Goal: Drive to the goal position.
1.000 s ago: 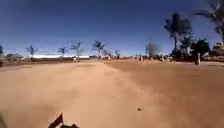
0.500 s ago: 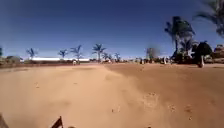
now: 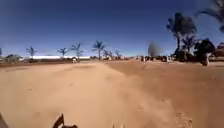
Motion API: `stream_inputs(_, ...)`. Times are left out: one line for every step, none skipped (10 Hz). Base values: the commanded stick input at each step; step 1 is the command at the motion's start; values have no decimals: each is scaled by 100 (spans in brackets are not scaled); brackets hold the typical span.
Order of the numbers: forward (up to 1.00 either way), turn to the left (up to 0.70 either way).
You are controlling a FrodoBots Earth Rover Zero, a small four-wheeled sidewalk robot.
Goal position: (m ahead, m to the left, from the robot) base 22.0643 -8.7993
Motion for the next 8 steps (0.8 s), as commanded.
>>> stream_inputs(70,0)
stream_inputs(70,0)
stream_inputs(70,0)
stream_inputs(70,0)
stream_inputs(70,0)
stream_inputs(70,0)
stream_inputs(70,0)
stream_inputs(70,0)
